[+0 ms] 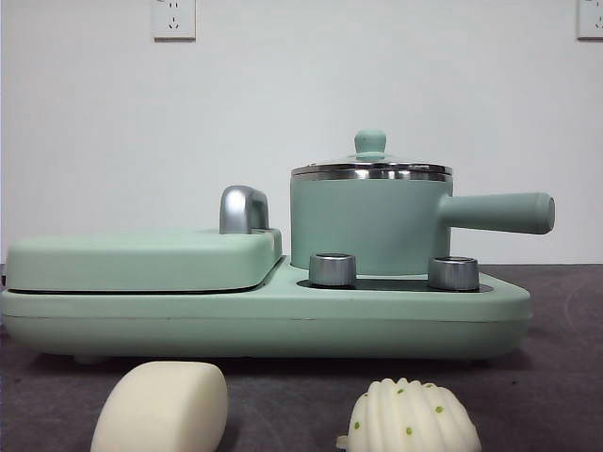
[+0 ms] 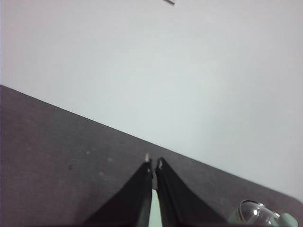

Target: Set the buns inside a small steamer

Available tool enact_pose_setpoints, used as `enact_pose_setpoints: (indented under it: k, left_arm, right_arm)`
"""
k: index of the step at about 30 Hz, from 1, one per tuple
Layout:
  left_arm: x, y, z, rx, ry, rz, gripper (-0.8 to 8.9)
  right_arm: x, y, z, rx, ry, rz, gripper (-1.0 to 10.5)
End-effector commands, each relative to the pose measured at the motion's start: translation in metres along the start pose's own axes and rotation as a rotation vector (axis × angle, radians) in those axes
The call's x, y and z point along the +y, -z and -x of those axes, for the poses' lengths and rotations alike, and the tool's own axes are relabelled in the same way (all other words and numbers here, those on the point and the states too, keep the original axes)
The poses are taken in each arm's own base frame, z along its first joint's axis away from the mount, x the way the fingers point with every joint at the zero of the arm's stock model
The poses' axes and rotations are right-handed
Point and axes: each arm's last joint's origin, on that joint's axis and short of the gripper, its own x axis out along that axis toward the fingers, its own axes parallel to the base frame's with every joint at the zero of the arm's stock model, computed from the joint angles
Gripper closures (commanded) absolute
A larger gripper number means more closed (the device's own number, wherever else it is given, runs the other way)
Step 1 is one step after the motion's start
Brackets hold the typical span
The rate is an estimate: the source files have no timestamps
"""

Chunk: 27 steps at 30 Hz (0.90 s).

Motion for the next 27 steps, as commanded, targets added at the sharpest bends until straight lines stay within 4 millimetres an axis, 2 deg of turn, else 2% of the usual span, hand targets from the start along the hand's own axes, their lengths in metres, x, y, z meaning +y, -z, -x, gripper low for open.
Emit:
enact_pose_setpoints:
  k: [1,8,13,20,27]
  left_arm:
    - [-0.006,-0.012,-0.005,0.035,0.027,-0.065,7.98]
    - [-0.014,-0.027,-0.035,0.166,0.085,-0.088,7.98]
    - [-0.019,-0.033,-0.061,0.257,0.133,-0.107,7.98]
    - [-0.037,-0.040,-0.093,0.362,0.241,-0.231,7.98]
    - [-0.057,-0.034,-0.114,0.521,0.427,-0.404,7.98]
  right_arm:
    - [0.007,-0.016,-0.006,0.007,-0.045,0.026,9.3]
    - [0.016,-0.041,-0.031,0.098,-0.110,0.081,9.3]
    - [0.016,-0.049,-0.051,0.214,-0.114,0.106,9.3]
    - [0.011,-0.045,-0.078,0.391,-0.156,0.131,9.3]
    - [0.014,-0.031,-0.091,0.496,-0.221,0.209,9.3]
